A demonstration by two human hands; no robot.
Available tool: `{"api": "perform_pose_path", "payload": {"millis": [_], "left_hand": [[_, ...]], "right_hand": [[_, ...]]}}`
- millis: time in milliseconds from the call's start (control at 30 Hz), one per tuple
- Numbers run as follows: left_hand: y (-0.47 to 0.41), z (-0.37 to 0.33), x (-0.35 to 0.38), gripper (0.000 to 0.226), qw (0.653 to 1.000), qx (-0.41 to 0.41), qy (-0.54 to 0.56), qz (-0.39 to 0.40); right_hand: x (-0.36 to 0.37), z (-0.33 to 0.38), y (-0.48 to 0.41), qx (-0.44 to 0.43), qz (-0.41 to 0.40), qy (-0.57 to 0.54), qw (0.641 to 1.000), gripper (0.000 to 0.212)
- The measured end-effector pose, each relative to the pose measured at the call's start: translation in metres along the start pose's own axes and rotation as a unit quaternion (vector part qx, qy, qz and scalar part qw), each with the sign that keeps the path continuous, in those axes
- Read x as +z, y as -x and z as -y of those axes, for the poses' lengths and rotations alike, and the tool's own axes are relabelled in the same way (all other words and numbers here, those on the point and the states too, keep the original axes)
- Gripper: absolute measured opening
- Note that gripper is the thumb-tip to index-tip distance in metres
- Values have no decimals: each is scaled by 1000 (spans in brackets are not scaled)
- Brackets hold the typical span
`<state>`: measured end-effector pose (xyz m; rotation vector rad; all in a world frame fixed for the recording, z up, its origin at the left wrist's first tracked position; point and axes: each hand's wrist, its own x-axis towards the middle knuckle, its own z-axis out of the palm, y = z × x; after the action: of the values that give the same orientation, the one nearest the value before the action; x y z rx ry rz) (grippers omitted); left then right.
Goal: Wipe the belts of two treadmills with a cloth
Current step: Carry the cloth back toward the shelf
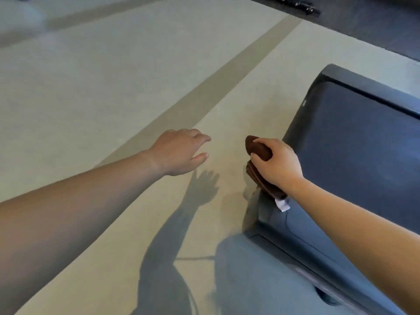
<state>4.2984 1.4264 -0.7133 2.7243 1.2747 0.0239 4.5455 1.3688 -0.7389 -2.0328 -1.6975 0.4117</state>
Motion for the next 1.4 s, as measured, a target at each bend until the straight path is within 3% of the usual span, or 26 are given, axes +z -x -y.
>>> {"api": "perform_pose_path", "payload": {"millis": [233,467,667,867,1033,1233,1400], "left_hand": [[95,89,-54,51,985,-156,38,-57],[251,110,-141,55,930,-331,109,-120],[369,99,-263,55,864,-462,177,-94],[453,71,-431,51,760,-572,278,-138],[505,72,-544,51,713,-619,301,-134],[534,122,-624,52,679,-650,284,-190],[528,180,-654,52,678,-659,266,-188]], "right_hand": [[46,150,-38,-12,47,-225,973,24],[58,314,18,-24,189,-318,929,22],[-16,451,79,-36,310,-256,915,28],[-147,607,125,-177,381,-106,901,28],[-222,726,143,-249,410,-90,873,28],[-247,833,126,-320,423,-129,838,36],[-223,901,89,-297,430,-169,836,37]]}}
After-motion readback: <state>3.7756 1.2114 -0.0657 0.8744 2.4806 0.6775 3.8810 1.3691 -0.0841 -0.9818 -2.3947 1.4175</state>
